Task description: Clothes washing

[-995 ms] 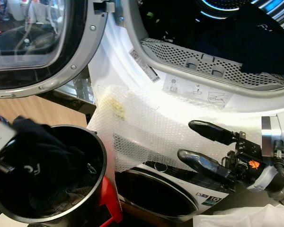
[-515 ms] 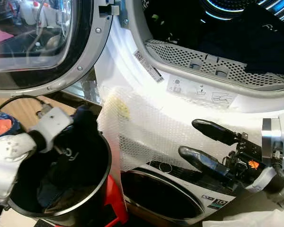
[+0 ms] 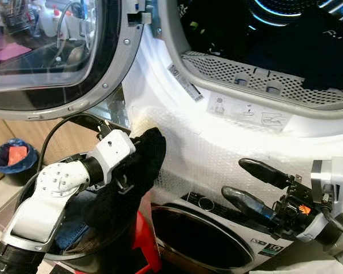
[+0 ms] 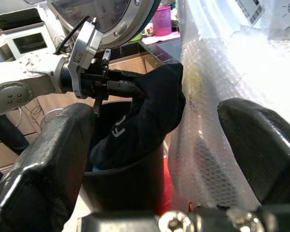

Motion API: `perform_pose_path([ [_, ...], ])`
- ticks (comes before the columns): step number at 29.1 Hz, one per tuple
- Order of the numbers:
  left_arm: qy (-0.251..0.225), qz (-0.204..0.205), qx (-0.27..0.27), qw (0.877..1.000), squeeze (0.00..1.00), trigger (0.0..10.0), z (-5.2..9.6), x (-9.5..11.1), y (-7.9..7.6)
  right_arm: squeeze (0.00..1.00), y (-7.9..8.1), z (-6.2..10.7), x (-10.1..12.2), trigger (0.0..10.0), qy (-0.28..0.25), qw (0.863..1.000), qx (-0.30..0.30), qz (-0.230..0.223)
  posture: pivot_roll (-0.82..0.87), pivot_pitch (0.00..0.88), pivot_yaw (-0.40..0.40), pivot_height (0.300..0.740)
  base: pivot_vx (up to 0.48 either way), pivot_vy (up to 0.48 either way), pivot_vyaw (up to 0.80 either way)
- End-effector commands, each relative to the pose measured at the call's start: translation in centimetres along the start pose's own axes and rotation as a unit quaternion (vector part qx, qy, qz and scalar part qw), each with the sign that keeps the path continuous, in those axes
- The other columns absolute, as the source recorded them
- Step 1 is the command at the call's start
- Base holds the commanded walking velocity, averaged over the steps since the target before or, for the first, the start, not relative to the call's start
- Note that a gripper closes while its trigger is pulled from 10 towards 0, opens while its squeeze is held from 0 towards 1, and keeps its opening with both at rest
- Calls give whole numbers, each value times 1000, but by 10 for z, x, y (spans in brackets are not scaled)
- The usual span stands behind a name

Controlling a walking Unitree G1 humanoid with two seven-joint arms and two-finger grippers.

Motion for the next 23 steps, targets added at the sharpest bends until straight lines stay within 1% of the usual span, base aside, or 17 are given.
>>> perform_pose_path([
  [1, -19, -12, -8, 1000, 0, 10000, -1, 14, -3, 0, 0, 2, 0, 10000, 1, 1000, -1, 3, -23, 134, -37, 740, 0, 0, 0],
  [4, -19, -12, -8, 1000, 0, 10000, -1, 14, -3, 0, 1, 2, -1, 10000, 1, 1000, -1, 3, -23, 134, -37, 740, 0, 0, 0],
  [5, -88, 0, -102, 991, 0, 10000, 1, 52, -45, 0, -9, 1, -22, 10000, 20, 1000, -14, -8, 9, 86, -51, 740, 0, 0, 0],
  [6, -113, 2, -131, 985, 0, 10000, 4, 66, -58, 0, -13, 1, -29, 10000, 28, 999, -22, -9, 9, 86, -51, 740, 0, 0, 0],
  [7, -126, 3, -147, 981, 0, 10000, 5, 73, -64, 0, -15, 1, -34, 10000, 34, 999, -27, -9, 12, 79, -54, 740, 0, 0, 0],
  [8, -129, 3, -147, 981, 0, 10000, 5, 75, -65, 0, -16, 0, -34, 10000, 35, 999, -29, -8, 12, 79, -54, 740, 0, 0, 0],
  [11, -152, 17, -158, 975, 0, 10000, 6, 92, -67, 0, -22, -1, -38, 10000, 33, 999, -41, -9, 15, 64, -54, 740, 0, 0, 0],
  [14, -170, 24, -171, 970, 0, 10000, 7, 104, -70, 0, -23, -1, -41, 10000, 36, 999, -40, -5, 16, 52, -54, 740, 0, 0, 0],
  [20, -182, 23, -173, 968, 0, 10000, 3, 110, -72, 0, -26, 0, -43, 10000, 37, 998, -44, 0, 14, 41, -53, 740, 0, 0, 0],
  [23, -183, 23, -159, 970, 0, 10000, -1, 113, -68, 0, -25, 2, -44, 10000, 32, 999, -42, 6, 10, 31, -49, 740, 0, 0, 0],
])
Point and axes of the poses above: a point about 5 cm out from each wrist's last joint towards the gripper, its own z axis pointing back from the gripper into the wrist, its own x axis along the axis of the wrist's last joint, y = z × x, the point moved 6 cm from there along -z, pointing out of the wrist towards the gripper, and after that the axes turned 7 degrees about z, right-handed, at the moved point
